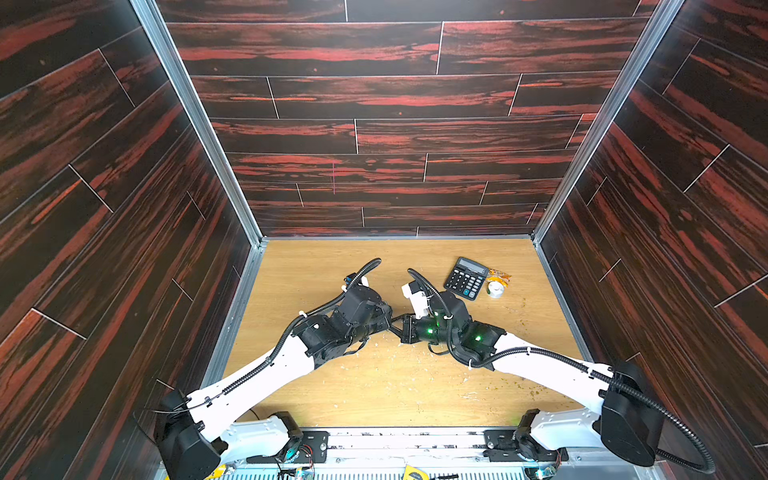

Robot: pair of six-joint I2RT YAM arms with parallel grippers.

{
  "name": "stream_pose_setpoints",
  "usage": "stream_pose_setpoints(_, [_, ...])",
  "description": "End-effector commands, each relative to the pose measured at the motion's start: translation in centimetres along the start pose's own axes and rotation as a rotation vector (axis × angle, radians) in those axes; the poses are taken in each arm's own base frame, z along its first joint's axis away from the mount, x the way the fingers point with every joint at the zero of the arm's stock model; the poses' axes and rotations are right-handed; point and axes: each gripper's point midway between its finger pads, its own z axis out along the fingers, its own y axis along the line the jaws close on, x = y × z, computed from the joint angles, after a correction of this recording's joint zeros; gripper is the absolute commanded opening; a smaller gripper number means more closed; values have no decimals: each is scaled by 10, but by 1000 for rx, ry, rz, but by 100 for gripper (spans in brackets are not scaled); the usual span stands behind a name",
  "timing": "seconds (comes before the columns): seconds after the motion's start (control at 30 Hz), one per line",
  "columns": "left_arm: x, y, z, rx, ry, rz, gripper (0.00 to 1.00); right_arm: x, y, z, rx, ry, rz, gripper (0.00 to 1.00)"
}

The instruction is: Unlock with the key

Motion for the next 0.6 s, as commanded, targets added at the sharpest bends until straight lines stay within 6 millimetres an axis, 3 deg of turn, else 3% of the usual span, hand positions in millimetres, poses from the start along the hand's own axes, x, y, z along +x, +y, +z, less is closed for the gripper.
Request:
stream_pose_setpoints(0.0, [-24, 15, -9, -95, -99, 19, 48, -6, -7, -4, 70, -12, -30, 0])
stream_pose_setpoints(0.23, [-32, 2, -1, -75, -117, 20, 59, 2, -14, 2, 104, 40, -34, 0])
stream_pose_setpoints(0.3, [-27, 0, 5, -72, -93, 24, 65, 1, -12, 2, 104, 40, -38, 0])
stream_pose_setpoints(0.57, [-1, 7, 25, -97, 1, -3, 69, -6, -6, 2, 94, 35, -49, 0])
